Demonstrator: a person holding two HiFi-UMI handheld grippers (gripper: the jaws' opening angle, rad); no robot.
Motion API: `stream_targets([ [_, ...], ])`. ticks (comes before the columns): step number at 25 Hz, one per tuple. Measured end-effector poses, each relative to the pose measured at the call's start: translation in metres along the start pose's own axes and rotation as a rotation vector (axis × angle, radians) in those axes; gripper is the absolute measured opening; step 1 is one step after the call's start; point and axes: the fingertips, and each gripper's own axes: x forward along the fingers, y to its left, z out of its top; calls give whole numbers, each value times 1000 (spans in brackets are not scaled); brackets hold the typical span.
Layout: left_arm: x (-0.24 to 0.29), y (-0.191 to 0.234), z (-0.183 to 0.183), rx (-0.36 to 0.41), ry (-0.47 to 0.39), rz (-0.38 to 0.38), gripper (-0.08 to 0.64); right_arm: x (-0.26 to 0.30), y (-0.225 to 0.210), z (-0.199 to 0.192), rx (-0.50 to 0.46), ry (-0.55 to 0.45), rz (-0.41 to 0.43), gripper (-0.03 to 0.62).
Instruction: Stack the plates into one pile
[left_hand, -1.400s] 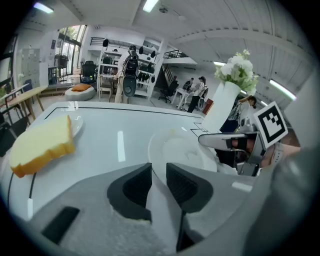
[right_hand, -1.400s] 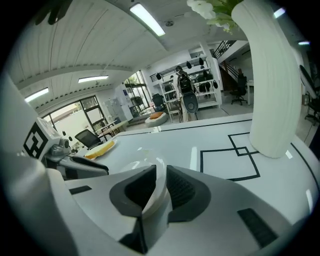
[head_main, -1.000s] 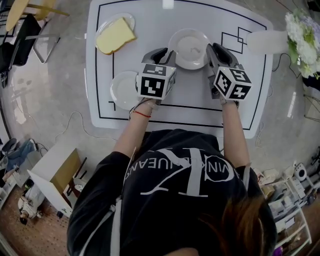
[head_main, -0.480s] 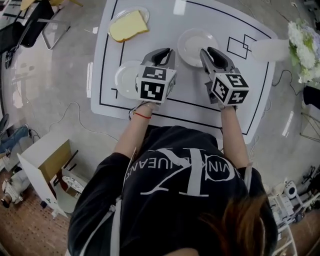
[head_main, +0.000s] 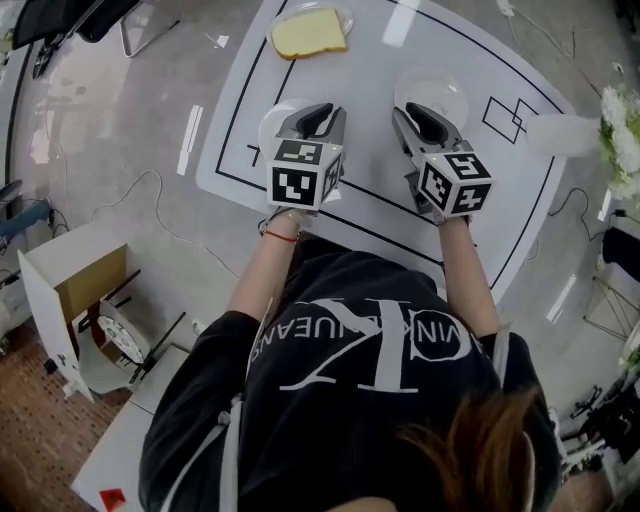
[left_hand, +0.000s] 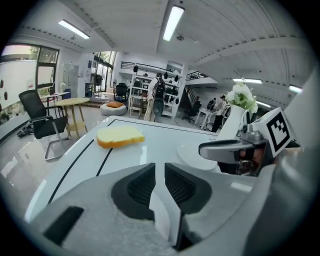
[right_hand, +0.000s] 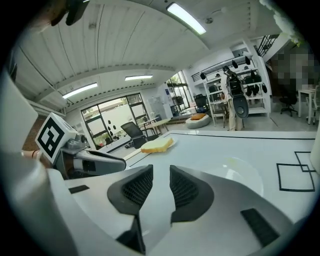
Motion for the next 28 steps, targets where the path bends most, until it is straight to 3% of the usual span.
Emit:
stream_targets([
  [12, -56, 70, -50, -150, 24, 174, 113, 56, 76, -43, -59, 205, 194, 133],
  [20, -77, 101, -85, -266, 70, 247, 143, 72, 87, -62, -108, 346, 185, 138],
  [28, -70, 107, -104, -329, 108, 227, 155, 80, 90, -71, -151, 429, 159, 137],
])
